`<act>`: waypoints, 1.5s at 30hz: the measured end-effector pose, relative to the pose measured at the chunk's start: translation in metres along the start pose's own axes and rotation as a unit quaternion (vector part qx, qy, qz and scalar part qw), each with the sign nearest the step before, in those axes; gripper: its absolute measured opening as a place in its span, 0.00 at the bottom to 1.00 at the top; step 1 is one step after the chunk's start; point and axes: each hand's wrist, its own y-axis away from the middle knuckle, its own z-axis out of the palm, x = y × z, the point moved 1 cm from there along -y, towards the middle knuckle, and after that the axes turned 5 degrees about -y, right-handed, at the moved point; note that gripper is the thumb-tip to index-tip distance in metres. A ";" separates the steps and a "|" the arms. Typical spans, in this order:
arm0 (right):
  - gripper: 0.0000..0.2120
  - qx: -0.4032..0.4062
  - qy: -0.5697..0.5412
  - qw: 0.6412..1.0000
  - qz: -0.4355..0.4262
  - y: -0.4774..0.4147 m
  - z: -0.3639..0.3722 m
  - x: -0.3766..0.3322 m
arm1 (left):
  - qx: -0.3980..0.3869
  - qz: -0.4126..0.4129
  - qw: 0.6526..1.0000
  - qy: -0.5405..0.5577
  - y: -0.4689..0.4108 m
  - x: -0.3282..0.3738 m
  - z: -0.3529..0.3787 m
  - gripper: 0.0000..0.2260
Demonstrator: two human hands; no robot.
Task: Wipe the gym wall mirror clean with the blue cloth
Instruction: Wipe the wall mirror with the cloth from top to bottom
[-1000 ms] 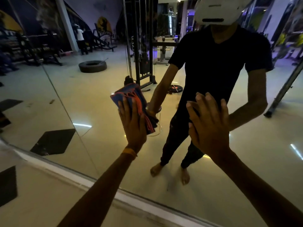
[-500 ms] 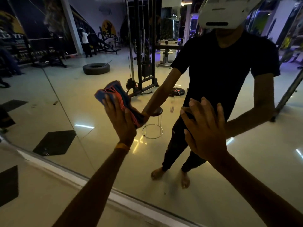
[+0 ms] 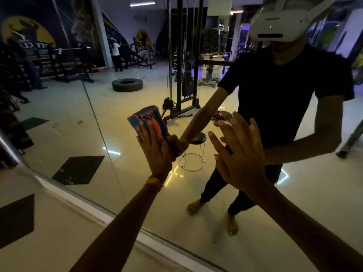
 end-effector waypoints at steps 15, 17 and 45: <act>0.29 -0.043 0.061 0.996 0.050 -0.075 0.052 -0.070 | -0.037 0.010 0.999 0.011 -0.043 -0.069 -0.035 0.29; 0.29 -0.043 0.068 0.995 0.058 -0.075 0.060 -0.075 | -0.090 0.134 0.986 -0.040 -0.009 -0.059 -0.024 0.28; 0.29 -0.038 0.013 0.997 0.064 -0.166 0.098 -0.142 | -0.091 0.268 0.957 -0.055 -0.103 -0.134 -0.083 0.27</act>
